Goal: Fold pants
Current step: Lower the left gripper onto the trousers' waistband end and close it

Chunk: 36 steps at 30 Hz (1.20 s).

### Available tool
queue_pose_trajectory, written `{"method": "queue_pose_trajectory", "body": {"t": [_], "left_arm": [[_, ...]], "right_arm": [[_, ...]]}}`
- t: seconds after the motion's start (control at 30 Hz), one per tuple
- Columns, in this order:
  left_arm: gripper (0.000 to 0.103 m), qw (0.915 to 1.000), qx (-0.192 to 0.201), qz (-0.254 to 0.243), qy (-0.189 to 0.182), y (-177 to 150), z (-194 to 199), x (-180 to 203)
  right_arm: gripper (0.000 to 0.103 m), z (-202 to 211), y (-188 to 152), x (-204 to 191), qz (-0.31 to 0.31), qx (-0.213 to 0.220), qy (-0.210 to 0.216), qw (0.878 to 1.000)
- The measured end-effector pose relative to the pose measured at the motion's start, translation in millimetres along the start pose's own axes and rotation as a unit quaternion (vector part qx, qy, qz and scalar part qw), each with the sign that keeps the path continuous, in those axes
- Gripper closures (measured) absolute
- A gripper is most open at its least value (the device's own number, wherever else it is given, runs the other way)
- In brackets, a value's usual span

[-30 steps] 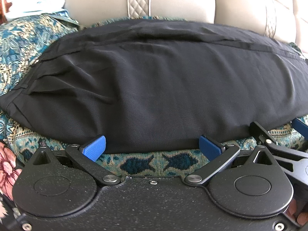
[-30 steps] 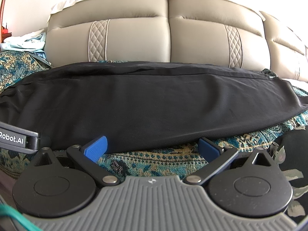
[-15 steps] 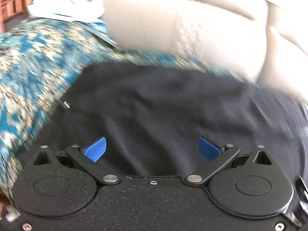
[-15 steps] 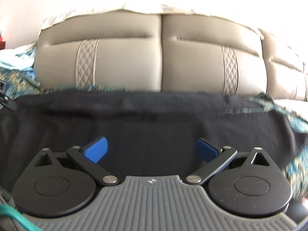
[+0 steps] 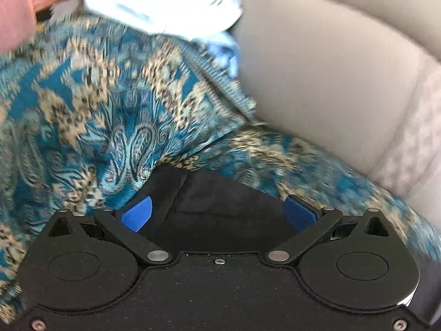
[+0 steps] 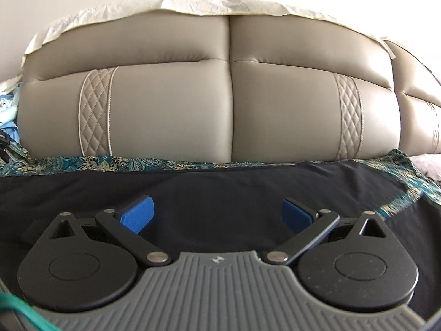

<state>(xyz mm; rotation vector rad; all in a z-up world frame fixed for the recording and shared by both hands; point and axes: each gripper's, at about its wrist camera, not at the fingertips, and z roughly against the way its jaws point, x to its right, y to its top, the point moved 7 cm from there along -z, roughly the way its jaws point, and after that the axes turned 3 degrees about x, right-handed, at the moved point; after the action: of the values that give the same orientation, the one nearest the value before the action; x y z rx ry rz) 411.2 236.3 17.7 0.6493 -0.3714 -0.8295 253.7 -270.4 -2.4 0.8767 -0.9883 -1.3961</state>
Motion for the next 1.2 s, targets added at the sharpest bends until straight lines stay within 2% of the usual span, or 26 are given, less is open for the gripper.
{"method": "queue_pose_trajectory", "body": {"t": [0.17,0.3,0.43,0.5,0.57,0.6,0.63,0.67,0.7,0.8,0.9,0.93,1.0,1.03,1.07,1.13,1.2], "left_arm": [[0.000,0.9951,-0.051,0.082,0.023,-1.6,-48.3,-6.2],[0.000,0.9950,-0.028,0.067,0.068,1.5,-65.3,-3.0],[0.001,0.9924,-0.051,0.076,0.083,-2.4,-80.6,-5.4],[0.007,0.9918,-0.045,0.077,0.092,-3.1,-83.2,-7.4],[0.035,0.9903,-0.034,0.073,0.113,-3.9,-81.4,-9.8],[0.043,0.9901,-0.022,0.080,0.113,-3.5,-77.2,-11.3],[0.062,0.9898,-0.005,0.099,0.102,-1.8,-71.4,-14.2],[0.087,0.9893,0.010,0.112,0.093,-0.8,-65.3,-16.9],[0.094,0.9904,0.018,0.113,0.077,0.4,-60.7,-18.0],[0.102,0.9928,0.031,0.103,0.054,2.0,-47.2,-22.0],[0.102,0.9939,0.049,0.087,0.046,4.2,-35.1,-29.4],[0.101,0.9944,0.041,0.092,0.032,5.6,-34.6,-32.0],[0.092,0.9945,0.012,0.104,-0.003,8.8,-37.1,-35.9],[0.083,0.9941,0.002,0.108,-0.007,8.0,-36.8,-38.1],[0.063,0.9943,-0.004,0.106,-0.004,8.0,-39.1,-35.5],[0.037,0.9951,-0.004,0.097,0.019,6.9,-43.4,-31.5],[0.027,0.9951,-0.001,0.089,0.042,11.2,-56.2,-22.6]], "right_arm": [[0.000,-25.6,1.3,-7.6,-0.011,-0.023,0.024,0.999],[0.000,-33.9,-3.0,-6.3,-0.014,-0.028,0.012,0.999],[0.000,-33.8,-5.1,-5.8,-0.015,-0.034,0.020,0.999],[0.000,-32.6,-5.7,-7.8,-0.008,-0.033,0.018,0.999],[0.000,-32.2,-6.2,-10.1,-0.004,-0.033,0.019,0.999],[0.000,-32.1,-6.9,-11.6,-0.005,-0.035,0.021,0.999],[0.000,-31.8,-6.8,-13.1,-0.009,-0.036,0.024,0.999],[0.000,-30.6,-7.1,-14.0,-0.015,-0.036,0.027,0.999],[0.000,-28.7,-7.5,-15.6,-0.022,-0.035,0.034,0.999],[0.000,-22.5,-8.0,-21.4,-0.035,-0.028,0.056,0.997],[0.000,-18.1,-11.1,-28.2,-0.048,-0.027,0.076,0.996],[0.000,-17.6,-12.7,-30.6,-0.055,-0.032,0.082,0.995],[0.000,-16.1,-16.3,-34.0,-0.071,-0.040,0.095,0.992],[0.000,-15.4,-18.0,-36.0,-0.079,-0.045,0.099,0.991],[0.000,-15.0,-19.2,-38.0,-0.084,-0.047,0.102,0.990],[0.000,-14.1,-21.8,-41.9,-0.085,-0.049,0.103,0.990],[0.000,-14.9,-23.5,-46.0,-0.075,-0.046,0.100,0.991]]}}
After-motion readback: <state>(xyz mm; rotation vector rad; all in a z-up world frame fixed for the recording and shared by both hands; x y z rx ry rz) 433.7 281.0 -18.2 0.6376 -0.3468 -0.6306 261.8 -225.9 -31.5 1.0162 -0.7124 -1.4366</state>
